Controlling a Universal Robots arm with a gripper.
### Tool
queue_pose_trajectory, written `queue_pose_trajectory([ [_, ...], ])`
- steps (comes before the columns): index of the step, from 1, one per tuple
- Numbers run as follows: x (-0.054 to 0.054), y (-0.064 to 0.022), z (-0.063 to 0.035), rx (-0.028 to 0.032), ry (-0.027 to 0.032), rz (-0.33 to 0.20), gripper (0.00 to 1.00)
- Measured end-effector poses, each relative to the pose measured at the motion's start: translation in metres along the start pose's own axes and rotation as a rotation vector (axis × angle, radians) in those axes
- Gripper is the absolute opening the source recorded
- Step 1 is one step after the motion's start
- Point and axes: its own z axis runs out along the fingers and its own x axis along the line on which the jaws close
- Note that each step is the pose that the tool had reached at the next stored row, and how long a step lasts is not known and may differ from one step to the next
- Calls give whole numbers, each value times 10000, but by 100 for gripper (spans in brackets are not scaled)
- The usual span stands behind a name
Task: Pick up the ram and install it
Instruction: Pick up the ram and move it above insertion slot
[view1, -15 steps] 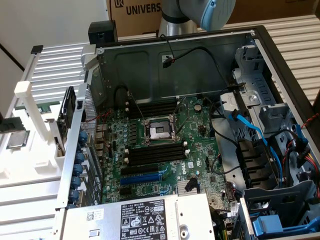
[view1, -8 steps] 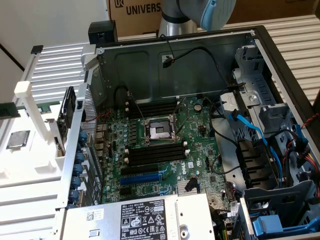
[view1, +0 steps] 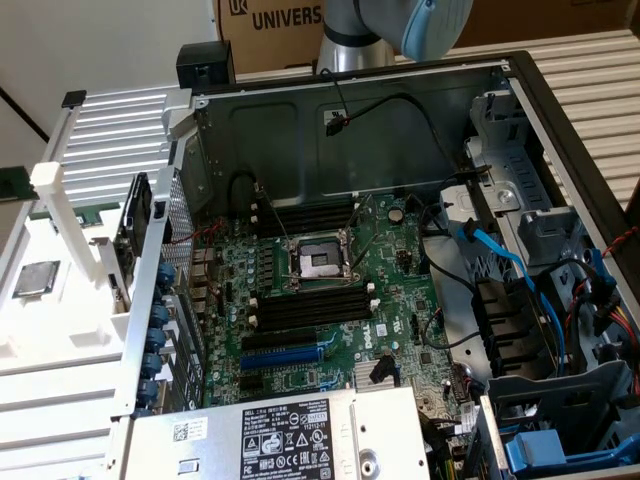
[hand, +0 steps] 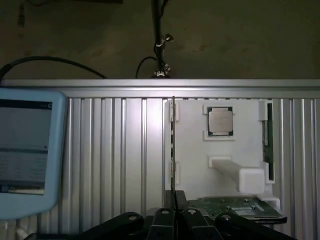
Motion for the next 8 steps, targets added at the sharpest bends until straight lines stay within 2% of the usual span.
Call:
queue_pose_trajectory([
  [8,0,-177,-135,-2,1,9,12],
])
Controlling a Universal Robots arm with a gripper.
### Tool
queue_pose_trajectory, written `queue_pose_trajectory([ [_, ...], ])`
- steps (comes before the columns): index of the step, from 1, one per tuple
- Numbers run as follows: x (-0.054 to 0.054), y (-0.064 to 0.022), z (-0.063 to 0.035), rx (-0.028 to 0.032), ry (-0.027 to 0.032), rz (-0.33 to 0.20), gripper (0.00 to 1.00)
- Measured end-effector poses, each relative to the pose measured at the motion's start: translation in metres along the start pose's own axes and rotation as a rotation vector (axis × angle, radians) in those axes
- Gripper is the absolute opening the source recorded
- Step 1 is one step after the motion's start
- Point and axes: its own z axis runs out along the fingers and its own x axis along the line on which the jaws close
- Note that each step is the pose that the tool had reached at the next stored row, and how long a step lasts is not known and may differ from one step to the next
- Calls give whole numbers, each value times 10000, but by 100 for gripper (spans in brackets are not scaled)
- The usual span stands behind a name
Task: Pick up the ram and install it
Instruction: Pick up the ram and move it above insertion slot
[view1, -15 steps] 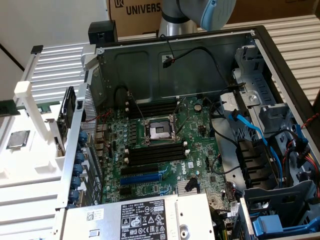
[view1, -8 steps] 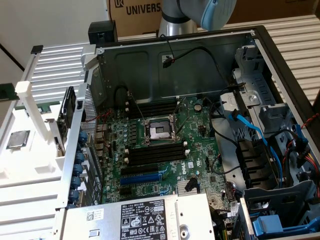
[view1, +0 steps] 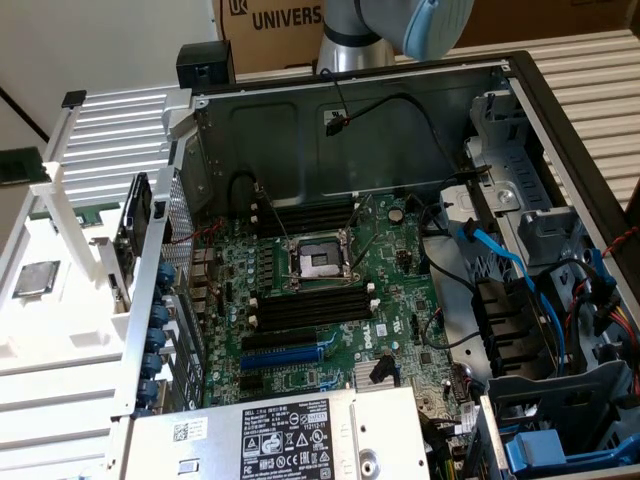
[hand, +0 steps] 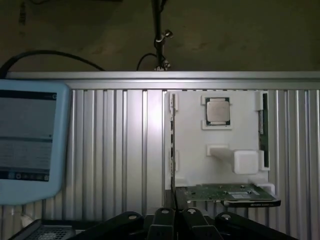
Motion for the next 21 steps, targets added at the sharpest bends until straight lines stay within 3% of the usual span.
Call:
queue_pose_trajectory([
  [13,-3,-393,-153,0,-1,2,12],
  [20,-7,-478,-157,-2,2,39,12],
  [21,-9,-551,-160,-4,1,39,12],
])
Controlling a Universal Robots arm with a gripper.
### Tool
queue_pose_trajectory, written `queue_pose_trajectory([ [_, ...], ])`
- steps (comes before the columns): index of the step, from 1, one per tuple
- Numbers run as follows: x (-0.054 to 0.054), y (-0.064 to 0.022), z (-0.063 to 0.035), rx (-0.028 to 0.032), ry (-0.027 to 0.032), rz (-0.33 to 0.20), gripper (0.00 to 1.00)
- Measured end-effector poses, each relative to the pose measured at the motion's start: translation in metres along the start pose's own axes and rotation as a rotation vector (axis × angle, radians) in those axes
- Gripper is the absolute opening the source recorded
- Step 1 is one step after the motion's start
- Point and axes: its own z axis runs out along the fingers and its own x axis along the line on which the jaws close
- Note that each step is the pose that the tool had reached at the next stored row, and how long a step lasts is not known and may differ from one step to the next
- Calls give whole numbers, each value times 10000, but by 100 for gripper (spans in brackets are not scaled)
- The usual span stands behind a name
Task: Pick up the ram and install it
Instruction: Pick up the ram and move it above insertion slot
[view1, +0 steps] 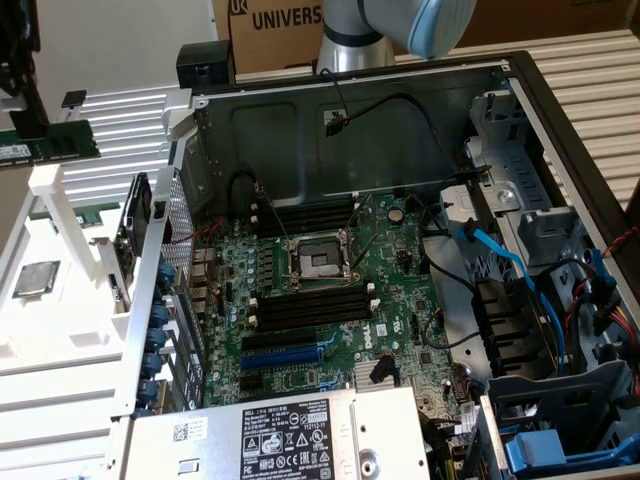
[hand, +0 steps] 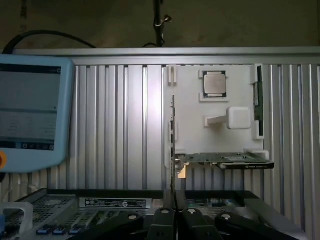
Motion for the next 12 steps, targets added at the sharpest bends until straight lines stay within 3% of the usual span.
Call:
queue_pose_trajectory([
  [6,-5,-271,-21,-51,2,0,12],
  [7,-6,-364,-34,-59,2,-2,12],
  [12,-10,-591,-53,-62,3,-3,12],
])
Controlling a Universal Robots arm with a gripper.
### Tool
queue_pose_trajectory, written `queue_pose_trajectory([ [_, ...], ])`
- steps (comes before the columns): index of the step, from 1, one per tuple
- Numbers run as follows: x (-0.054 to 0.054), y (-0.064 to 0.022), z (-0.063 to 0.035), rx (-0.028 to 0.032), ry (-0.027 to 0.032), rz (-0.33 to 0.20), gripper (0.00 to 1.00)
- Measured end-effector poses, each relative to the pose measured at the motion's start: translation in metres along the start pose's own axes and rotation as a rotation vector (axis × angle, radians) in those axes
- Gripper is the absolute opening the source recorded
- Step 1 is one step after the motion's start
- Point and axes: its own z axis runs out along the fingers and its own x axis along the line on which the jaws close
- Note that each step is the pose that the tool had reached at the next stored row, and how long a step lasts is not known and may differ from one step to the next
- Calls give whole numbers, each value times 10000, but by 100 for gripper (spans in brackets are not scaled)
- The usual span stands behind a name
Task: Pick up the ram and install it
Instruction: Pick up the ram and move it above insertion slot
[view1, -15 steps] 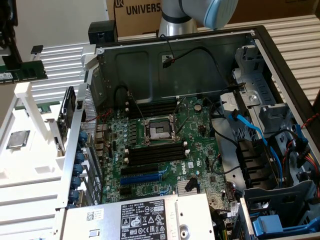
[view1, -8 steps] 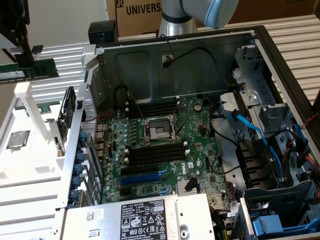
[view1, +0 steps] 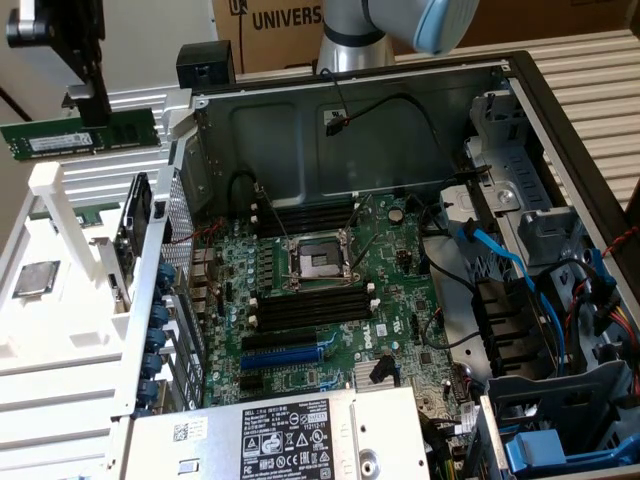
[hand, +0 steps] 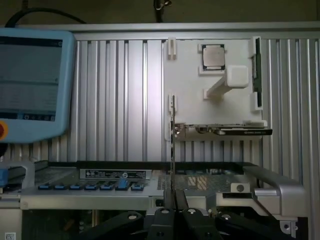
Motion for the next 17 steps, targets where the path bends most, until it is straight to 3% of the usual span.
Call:
queue_pose_trajectory([
  [3,-3,-134,-7,0,-1,-2,12],
  [6,-8,-408,-23,-1,0,-11,12],
  [7,-11,-598,-33,-1,0,-17,12],
  [9,-15,-778,-42,-2,0,-24,12],
  [15,-20,-1051,-56,-3,1,-31,12],
  [17,-22,-1189,-64,-4,1,-33,12],
])
